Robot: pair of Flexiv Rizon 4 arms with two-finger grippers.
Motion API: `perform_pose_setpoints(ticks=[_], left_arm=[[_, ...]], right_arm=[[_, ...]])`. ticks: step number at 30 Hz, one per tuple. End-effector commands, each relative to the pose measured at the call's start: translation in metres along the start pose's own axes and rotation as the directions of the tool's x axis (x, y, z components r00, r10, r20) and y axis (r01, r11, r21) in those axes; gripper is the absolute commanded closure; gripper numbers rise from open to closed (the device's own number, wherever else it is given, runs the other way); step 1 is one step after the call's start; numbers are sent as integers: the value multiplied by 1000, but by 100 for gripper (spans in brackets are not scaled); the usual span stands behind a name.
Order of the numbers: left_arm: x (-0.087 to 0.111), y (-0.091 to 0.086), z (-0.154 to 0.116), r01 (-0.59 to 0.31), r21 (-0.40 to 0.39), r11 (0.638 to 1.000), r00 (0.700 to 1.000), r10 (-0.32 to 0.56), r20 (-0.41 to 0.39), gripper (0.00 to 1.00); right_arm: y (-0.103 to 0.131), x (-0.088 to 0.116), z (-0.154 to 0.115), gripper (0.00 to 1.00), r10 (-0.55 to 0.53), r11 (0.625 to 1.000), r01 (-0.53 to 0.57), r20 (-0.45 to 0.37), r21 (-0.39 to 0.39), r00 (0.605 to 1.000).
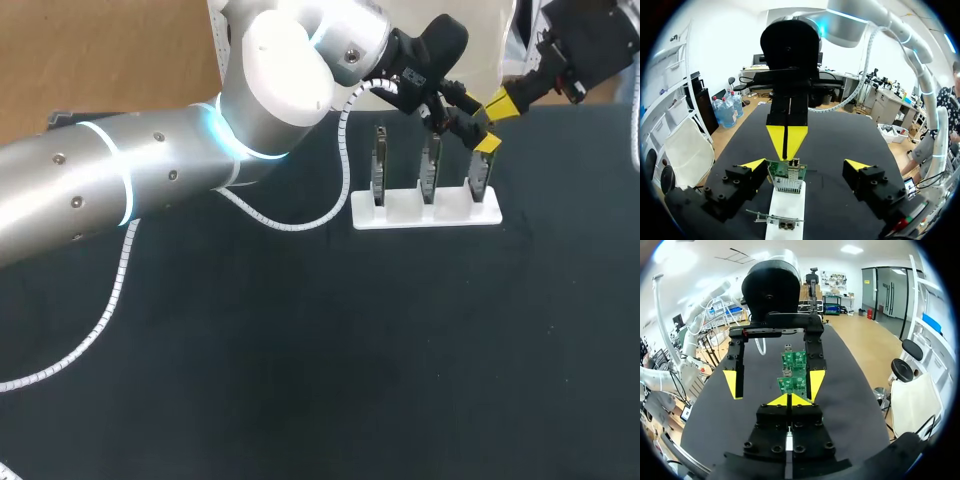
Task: Pick up the optical module with the left hand, and insert it into the network port with the right hand.
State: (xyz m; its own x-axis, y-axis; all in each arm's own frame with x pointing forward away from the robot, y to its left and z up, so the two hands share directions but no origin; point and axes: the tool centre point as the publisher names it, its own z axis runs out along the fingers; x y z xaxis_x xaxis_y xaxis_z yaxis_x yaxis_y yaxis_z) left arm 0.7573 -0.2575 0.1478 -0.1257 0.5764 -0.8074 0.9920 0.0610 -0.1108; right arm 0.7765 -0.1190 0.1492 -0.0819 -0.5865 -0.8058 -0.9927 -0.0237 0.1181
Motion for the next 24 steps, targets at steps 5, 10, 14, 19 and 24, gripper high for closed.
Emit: perform_pose_setpoints(ticks=[5,10,14,19,24], left_arm=[[-1,1,0,1,2,1000,1000,-1,-6,0],[-1,1,0,1,2,1000,1000,-1,-6,0],[-1,1,0,1,2,1000,1000,-1,-6,0],[-1,1,0,1,2,1000,1000,-1,-6,0],[-1,1,0,1,2,1000,1000,-1,-6,0]], right_arm=[[0,3,2,100,8,1000,-8,-3,-2,1000],[0,5,3,100,11,1000,-11,-6,-6,1000],[0,7,4,100,19,1000,-19,-9,-8,1000],[0,8,6,100,24,1000,-24,-10,-9,1000],[0,10,7,100,31,999,-31,-10,-12,999]])
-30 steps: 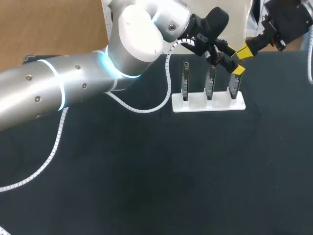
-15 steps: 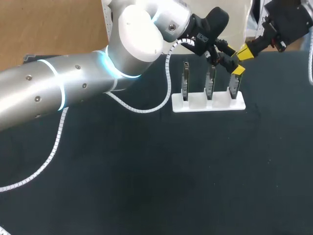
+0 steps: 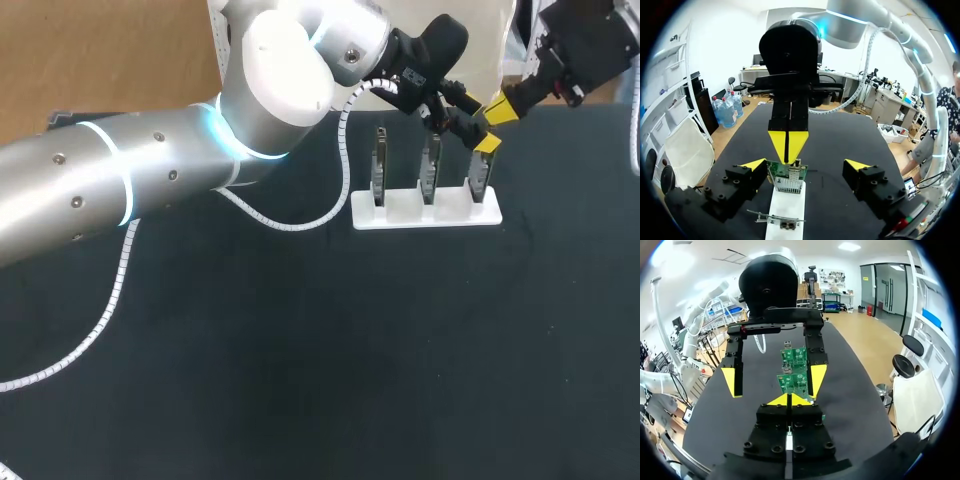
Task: Pick up the optical module with the left hand, and insert it into the network port with the right hand.
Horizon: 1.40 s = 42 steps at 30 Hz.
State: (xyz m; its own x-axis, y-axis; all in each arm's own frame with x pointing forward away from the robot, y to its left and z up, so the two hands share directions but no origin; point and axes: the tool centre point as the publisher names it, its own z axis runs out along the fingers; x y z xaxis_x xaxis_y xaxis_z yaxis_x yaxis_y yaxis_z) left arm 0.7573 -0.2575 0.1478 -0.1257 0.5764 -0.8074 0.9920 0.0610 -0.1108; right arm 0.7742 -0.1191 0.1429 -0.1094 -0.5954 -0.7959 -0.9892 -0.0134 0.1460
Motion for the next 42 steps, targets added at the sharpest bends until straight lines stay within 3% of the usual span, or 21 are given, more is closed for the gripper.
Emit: perform_pose_setpoints(ticks=[1,15,29,42], left_arm=[[-1,1,0,1,2,1000,1000,-1,-6,0],[-1,1,0,1,2,1000,1000,-1,-6,0],[-1,1,0,1,2,1000,1000,-1,-6,0],[-1,1,0,1,2,1000,1000,-1,-6,0]], right_arm=[[-1,5,4,100,3,1000,-3,0,-5,1000],[1,10,7,100,18,1000,-18,-1,-9,1000],[3,-10,-5,100,-28,999,27,36,24,999],[7,-7,-14,100,-23,998,21,27,56,999]])
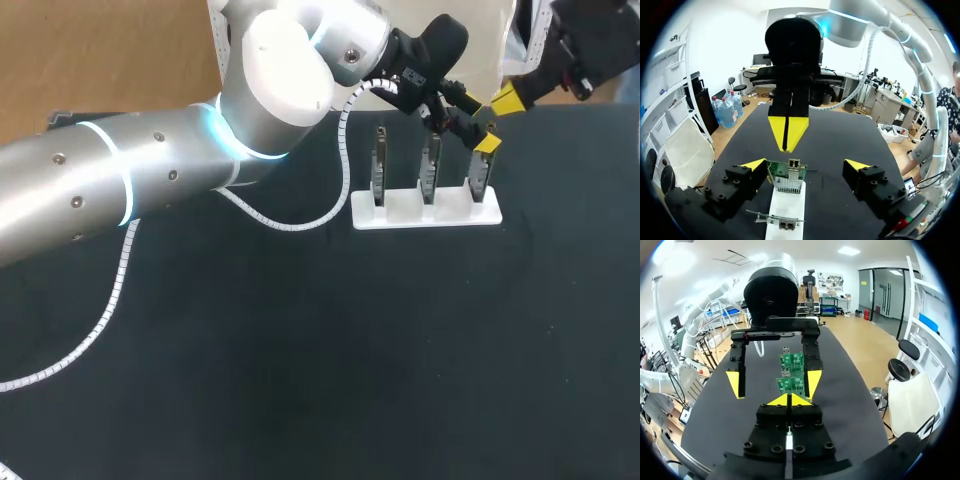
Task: Pick up the optical module with the left hand, and insert it into the network port with the right hand.
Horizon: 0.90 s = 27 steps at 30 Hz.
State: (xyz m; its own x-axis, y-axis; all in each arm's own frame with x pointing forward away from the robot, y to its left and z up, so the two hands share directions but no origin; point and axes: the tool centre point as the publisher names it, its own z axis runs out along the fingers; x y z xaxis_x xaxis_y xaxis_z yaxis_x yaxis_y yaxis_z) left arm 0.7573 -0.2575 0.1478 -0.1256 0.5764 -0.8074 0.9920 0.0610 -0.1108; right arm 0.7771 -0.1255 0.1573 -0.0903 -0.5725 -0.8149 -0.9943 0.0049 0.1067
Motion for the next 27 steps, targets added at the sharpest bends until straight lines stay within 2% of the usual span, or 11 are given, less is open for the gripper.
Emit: perform_pose_setpoints(ticks=[1,11,23,24,25,26,27], left_arm=[[-1,1,0,1,2,1000,1000,-1,-6,0],[-16,10,-17,-36,-53,998,999,37,18,0],[-40,15,-53,-101,-154,983,994,107,27,0],[-42,14,-56,-106,-167,980,993,112,23,0],[-44,14,-58,-107,-170,980,993,112,23,0],[-46,15,-60,-111,-174,978,993,117,25,0],[-46,15,-60,-111,-174,978,993,117,25,0]], right_arm=[[8,0,-1,100,-1,1000,1,-1,24,1000],[7,-3,-9,100,-7,998,7,10,63,1000],[3,-21,-23,100,-54,992,48,49,113,997],[2,-23,-23,89,-54,991,48,44,125,998],[1,-24,-24,57,-44,989,37,43,144,998],[-1,-26,-25,0,-42,986,34,48,163,998],[-1,-26,-25,0,-42,986,34,48,163,998]])
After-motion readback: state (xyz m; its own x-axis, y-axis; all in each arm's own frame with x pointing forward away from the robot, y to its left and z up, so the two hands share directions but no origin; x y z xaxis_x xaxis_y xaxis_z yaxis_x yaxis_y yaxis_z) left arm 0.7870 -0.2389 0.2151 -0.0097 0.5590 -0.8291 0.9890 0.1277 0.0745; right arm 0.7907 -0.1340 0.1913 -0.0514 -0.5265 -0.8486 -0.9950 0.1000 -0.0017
